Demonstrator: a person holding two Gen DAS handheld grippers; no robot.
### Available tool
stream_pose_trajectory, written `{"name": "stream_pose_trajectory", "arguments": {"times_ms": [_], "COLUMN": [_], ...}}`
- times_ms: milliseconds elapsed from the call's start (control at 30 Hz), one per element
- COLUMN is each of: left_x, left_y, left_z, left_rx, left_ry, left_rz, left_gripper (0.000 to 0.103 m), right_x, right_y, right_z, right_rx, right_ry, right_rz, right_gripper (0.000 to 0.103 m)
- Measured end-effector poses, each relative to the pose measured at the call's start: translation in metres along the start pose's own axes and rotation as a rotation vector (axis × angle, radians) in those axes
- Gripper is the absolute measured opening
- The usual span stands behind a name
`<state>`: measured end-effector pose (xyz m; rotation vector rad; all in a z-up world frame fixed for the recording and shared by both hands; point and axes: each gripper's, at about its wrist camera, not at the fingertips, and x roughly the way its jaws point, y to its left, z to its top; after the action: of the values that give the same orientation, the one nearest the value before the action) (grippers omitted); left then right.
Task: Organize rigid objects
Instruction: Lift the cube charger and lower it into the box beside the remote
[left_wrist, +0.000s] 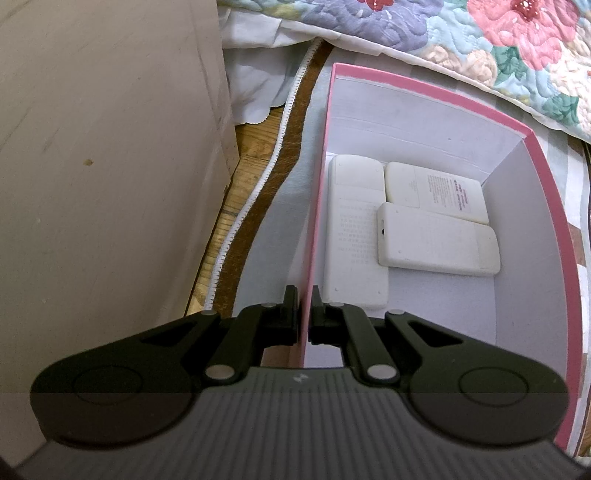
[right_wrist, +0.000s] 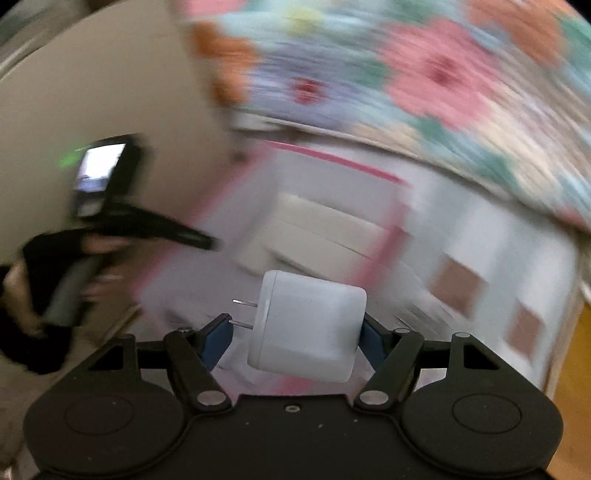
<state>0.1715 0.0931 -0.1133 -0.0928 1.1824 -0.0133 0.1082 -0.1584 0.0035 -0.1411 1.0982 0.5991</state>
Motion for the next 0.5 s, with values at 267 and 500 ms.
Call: {"name": "stream_pose_trajectory", "arguments": {"times_ms": [267, 500], "left_x": [0.0, -0.001], "left_y": [0.001, 0.0], "left_z": [0.0, -0.001], "left_rx": [-0.01, 0.005], "left_ry": [0.003, -0.005], "left_rz": [-0.008, -0.002], "left_gripper": [0.005, 0.005], "right_x": [0.075, 0.138], "right_y": [0.042, 0.039], "right_z": [0.037, 0.054], "right_rx": [-0.503, -0.556], "right_ry": [0.272, 0.55], "right_rz": [0.047, 0.09], "right_gripper": [0.076, 0.076]}}
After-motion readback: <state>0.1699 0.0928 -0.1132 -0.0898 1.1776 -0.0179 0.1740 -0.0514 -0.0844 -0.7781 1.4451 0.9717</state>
